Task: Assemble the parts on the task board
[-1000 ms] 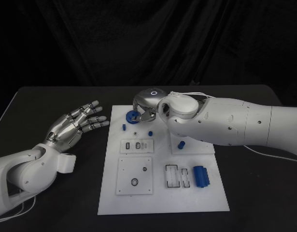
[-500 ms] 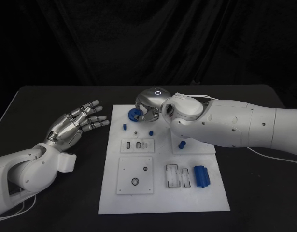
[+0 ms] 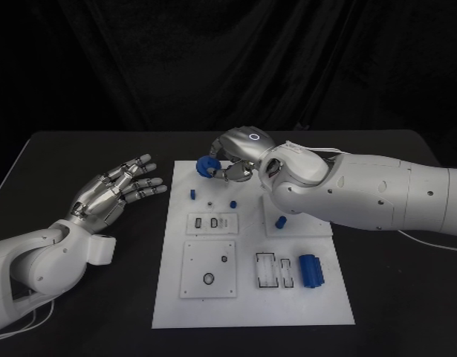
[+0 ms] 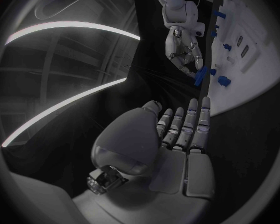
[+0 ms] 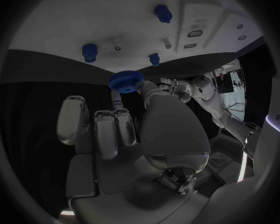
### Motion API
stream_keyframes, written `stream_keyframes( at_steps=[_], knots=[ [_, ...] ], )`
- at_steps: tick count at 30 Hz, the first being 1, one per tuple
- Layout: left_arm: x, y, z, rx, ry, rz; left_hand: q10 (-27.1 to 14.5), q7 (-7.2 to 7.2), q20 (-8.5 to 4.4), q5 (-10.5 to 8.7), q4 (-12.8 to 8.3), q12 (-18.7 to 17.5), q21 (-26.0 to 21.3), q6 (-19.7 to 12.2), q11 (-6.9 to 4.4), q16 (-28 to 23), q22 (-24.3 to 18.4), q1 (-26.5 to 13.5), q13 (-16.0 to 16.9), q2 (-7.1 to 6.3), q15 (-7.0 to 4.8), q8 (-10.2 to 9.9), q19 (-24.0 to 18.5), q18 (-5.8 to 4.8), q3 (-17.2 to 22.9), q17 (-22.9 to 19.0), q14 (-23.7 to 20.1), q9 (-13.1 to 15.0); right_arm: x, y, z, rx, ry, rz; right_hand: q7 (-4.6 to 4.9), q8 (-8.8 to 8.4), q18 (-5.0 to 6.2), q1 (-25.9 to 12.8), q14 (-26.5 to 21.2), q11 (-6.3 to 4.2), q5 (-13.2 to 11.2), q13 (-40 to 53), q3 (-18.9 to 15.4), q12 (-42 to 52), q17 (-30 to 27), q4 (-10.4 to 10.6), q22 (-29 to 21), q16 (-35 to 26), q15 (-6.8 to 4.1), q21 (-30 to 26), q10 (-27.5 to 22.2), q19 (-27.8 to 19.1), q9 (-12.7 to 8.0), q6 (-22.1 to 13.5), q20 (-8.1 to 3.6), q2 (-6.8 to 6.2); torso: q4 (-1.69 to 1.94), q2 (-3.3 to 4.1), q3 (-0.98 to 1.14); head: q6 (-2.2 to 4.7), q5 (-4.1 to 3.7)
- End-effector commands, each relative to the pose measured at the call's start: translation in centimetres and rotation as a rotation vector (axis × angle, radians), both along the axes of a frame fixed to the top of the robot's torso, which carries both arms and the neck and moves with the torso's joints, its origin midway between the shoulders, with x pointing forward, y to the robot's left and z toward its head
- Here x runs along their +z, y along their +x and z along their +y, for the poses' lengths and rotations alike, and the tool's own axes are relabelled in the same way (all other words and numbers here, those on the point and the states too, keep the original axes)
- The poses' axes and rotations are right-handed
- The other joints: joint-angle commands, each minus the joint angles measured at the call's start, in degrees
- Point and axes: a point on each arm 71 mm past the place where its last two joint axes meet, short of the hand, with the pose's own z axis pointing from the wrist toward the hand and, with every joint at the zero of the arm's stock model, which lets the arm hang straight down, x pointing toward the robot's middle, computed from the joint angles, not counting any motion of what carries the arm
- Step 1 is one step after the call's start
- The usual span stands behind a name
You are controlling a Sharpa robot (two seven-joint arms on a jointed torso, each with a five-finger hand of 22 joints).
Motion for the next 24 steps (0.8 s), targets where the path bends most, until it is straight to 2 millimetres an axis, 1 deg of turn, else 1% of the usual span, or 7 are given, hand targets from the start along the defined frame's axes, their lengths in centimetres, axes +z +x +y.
stream_keyframes(
  at_steps=[1, 4, 7, 10, 12, 15, 24],
  knots=[
    [0.2, -0.1, 0.0, -0.001, -0.025, -0.026, -0.1, 0.3, 0.07, 0.33, 0.0, 0.3, 0.3, -0.1, 0.39, 0.3, 0.0, 0.0, -0.1, -0.32, 0.05, -0.1, -0.4, -0.99, 0.2, -0.1, -0.4, 0.0, 0.6, -0.6, -0.2, 0.018, 0.042, -0.035, -1.91, 0.95, -0.36, -0.3, 3.5, 0.06, 0.1, 7.3, 3.8, 0.2, 11.7, -3.4, 8.5, 0.2, -0.23, 0.2, 0.3, 0.4, 7.7, 2.4, 0.2, -0.13, -0.03, 0.0, 0.01, -0.02, 0.14],
    [0.2, -0.2, 0.1, 0.001, -0.025, -0.025, -0.1, 0.3, 0.07, 0.33, 0.0, 0.3, 0.3, -0.1, 0.39, 0.3, 0.0, 0.0, -0.1, -0.32, 0.05, -0.1, -0.4, -0.99, 0.2, -0.1, -0.4, 0.0, 0.5, -1.1, -0.7, 0.017, 0.033, -0.016, -1.85, 0.88, -0.35, -0.4, 3.4, 0.13, 0.0, 7.3, 3.9, 0.2, 11.6, -3.4, 8.5, 0.2, -0.17, 0.1, 0.3, 0.3, 7.7, 2.3, 0.24, -0.17, -0.08, -0.01, 0.0, -0.11, 0.29],
    [0.2, -0.2, 0.2, 0.003, -0.024, -0.025, -0.1, 0.3, 0.07, 0.33, 0.0, 0.3, 0.3, -0.1, 0.39, 0.3, 0.0, 0.0, -0.1, -0.32, 0.05, -0.1, -0.4, -0.99, 0.2, -0.1, -0.4, 0.0, 0.3, -1.7, -1.5, 0.012, 0.018, 0.01, -1.72, 0.72, -0.35, -0.7, 3.4, 0.37, -1.6, 7.2, 4.2, 0.2, 11.6, -3.3, 8.6, 0.1, 0.08, 0.0, 0.2, 0.3, 8.1, 2.3, 0.44, -0.2, -0.05, 0.0, -0.01, -0.1, 0.54],
    [0.2, -0.2, 0.3, 0.004, -0.024, -0.024, -0.1, 0.3, 0.07, 0.33, 0.0, 0.3, 0.3, -0.1, 0.39, 0.3, 0.0, 0.0, -0.1, -0.32, 0.05, -0.1, -0.4, -0.99, 0.2, -0.1, -0.4, 0.0, 0.0, -2.0, -2.1, 0.005, -0.005, 0.022, -1.65, 0.59, -0.35, -0.9, 3.5, 0.46, -2.4, 7.2, 4.4, 0.2, 11.7, -3.3, 8.7, 0.2, 0.17, 0.0, 0.2, 0.3, 8.2, 2.2, 0.54, -0.24, -0.14, -0.01, 0.02, -0.11, 0.71],
    [0.2, -0.3, 0.3, 0.005, -0.024, -0.024, -0.1, 0.3, 0.07, 0.33, 0.0, 0.3, 0.3, -0.1, 0.39, 0.3, 0.0, 0.0, -0.1, -0.32, 0.05, -0.1, -0.4, -0.99, 0.2, -0.1, -0.4, 0.0, -0.2, -2.2, -2.6, -0.005, -0.028, 0.031, -1.64, 0.53, -0.37, -1.0, 3.6, 0.47, -2.8, 7.2, 4.4, 0.2, 11.8, -3.3, 8.8, 0.3, 0.2, 0.1, 0.2, 0.4, 8.3, 2.2, 0.58, -0.23, -0.15, -0.02, 0.02, -0.15, 0.73],
    [0.2, -0.3, 0.4, 0.006, -0.023, -0.023, -0.1, 0.3, 0.07, 0.33, 0.0, 0.3, 0.3, -0.1, 0.39, 0.3, 0.0, 0.0, -0.1, -0.32, 0.05, -0.1, -0.4, -0.99, 0.2, -0.1, -0.4, 0.0, -0.5, -2.3, -3.4, -0.024, -0.058, 0.048, -1.66, 0.37, -0.32, -1.2, 3.4, 0.44, -4.4, 7.2, 4.5, 0.2, 11.7, -3.2, 8.8, 0.2, 0.23, -0.1, 0.1, 0.3, 8.6, 2.1, 0.67, -0.21, -0.11, -0.02, 0.03, -0.26, 0.66],
    [0.1, -0.3, 0.4, 0.004, -0.024, -0.02, -0.1, 0.3, 0.07, 0.33, 0.0, 0.3, 0.3, -0.1, 0.39, 0.3, 0.0, 0.0, -0.1, -0.32, 0.05, -0.1, -0.4, -0.99, 0.2, -0.1, -0.4, 0.0, -1.5, -2.2, -4.4, -0.059, -0.117, 0.092, -1.58, 0.24, -0.24, -1.4, 3.2, 0.64, -5.6, 7.0, 4.6, 0.1, 11.4, -3.2, 8.8, -0.1, 0.34, -0.4, -0.2, 0.1, 8.9, 2.2, 0.76, -0.22, -0.07, -0.01, 0.04, -0.28, 0.55]
  ],
)
